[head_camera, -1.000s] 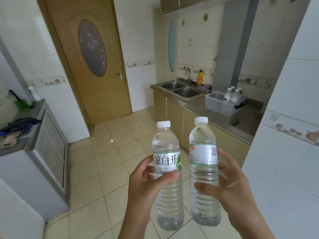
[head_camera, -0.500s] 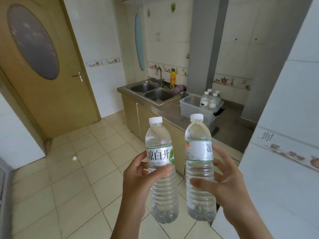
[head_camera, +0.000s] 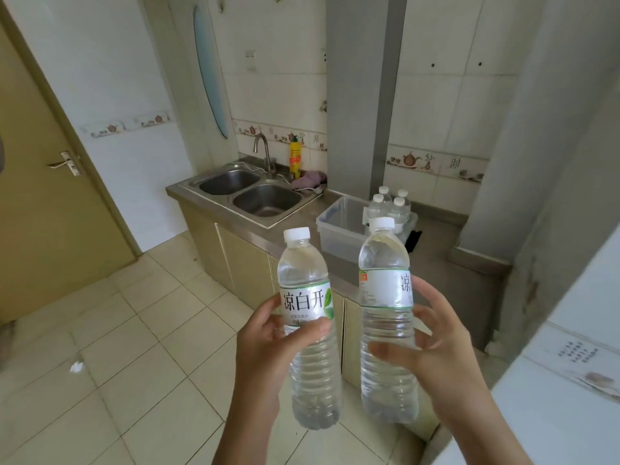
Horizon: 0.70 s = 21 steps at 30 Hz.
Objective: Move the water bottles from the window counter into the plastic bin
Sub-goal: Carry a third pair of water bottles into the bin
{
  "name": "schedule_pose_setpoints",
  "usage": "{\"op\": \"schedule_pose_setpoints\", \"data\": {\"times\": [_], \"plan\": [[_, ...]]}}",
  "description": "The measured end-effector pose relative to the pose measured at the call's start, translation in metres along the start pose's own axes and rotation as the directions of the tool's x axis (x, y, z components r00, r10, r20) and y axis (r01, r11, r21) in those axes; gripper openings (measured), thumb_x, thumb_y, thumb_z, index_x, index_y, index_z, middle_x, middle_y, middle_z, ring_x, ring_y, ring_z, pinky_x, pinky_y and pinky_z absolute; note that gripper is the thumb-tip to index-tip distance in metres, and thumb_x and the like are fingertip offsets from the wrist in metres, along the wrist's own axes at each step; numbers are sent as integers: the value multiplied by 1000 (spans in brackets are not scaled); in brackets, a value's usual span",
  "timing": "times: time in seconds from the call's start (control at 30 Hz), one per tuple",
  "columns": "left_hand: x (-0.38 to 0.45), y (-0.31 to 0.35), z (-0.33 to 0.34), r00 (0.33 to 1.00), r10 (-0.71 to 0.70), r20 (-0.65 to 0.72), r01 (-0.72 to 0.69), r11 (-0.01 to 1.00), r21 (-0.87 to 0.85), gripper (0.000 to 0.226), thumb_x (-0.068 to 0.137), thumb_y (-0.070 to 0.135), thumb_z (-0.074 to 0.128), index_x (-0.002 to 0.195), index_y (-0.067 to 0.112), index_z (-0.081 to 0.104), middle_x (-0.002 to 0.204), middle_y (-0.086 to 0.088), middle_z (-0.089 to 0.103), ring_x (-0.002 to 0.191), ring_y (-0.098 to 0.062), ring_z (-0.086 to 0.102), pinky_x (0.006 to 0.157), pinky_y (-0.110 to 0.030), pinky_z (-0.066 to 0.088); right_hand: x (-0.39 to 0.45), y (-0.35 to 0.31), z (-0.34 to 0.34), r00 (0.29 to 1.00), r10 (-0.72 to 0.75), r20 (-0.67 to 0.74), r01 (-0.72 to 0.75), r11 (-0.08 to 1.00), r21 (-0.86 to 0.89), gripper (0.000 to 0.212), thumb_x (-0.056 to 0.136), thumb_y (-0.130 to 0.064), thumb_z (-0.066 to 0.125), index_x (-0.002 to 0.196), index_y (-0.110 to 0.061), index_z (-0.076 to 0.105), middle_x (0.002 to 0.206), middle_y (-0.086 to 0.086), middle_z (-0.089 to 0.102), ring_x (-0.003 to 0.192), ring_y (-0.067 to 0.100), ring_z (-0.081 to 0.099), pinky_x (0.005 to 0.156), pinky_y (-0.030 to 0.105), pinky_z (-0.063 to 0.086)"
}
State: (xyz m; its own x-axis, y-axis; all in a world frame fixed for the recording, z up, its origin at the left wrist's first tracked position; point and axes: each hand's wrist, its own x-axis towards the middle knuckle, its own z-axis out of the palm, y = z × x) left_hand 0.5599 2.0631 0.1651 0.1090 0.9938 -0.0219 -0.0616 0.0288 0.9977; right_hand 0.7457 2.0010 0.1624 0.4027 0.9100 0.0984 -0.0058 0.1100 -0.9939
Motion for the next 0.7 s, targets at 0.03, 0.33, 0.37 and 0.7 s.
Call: {"op": "schedule_pose_setpoints", "data": {"times": [0.03, 0.33, 0.37, 0.7], "plan": [[18, -3, 5, 1000, -6, 3, 6, 1000, 5, 43, 58, 7, 91, 92, 26, 74, 82, 3, 79, 64, -1, 69, 49, -9, 46, 17, 4, 2, 1000, 0, -11, 0, 1000, -2, 92, 45, 8, 87, 107, -54, 59, 101, 0, 71, 96, 23, 68, 83, 45, 55], [185, -10, 44, 999, -40, 7, 40, 999, 32, 60, 37, 35, 88, 96, 32, 75, 89, -1, 79, 88, -25, 73, 76, -38, 59, 186, 40, 19, 996, 37, -83, -37, 999, 10, 98, 27, -21, 88, 115, -51, 55, 112, -2, 66, 105, 24, 64, 87, 51, 54], [204, -10, 48, 999, -43, 3, 42, 998, 39, 59, 37, 34, 88, 95, 35, 75, 89, -1, 79, 89, -26, 73, 79, -41, 59, 203, 41, 21, 995, 45, -85, -45, 999, 8, 100, 27, -21, 88, 115, -53, 54, 113, -1, 65, 105, 24, 64, 86, 50, 55], [358, -12, 92, 991, -55, 124, 53, 998, 17, 64, 51, 26, 91, 111, 29, 69, 92, 4, 78, 85, -18, 75, 64, -28, 52, 337, 49, 28, 988, 43, -150, -51, 997, -49, 99, 52, 5, 87, 123, -49, 45, 114, -13, 56, 98, 2, 58, 67, 17, 46]]}}
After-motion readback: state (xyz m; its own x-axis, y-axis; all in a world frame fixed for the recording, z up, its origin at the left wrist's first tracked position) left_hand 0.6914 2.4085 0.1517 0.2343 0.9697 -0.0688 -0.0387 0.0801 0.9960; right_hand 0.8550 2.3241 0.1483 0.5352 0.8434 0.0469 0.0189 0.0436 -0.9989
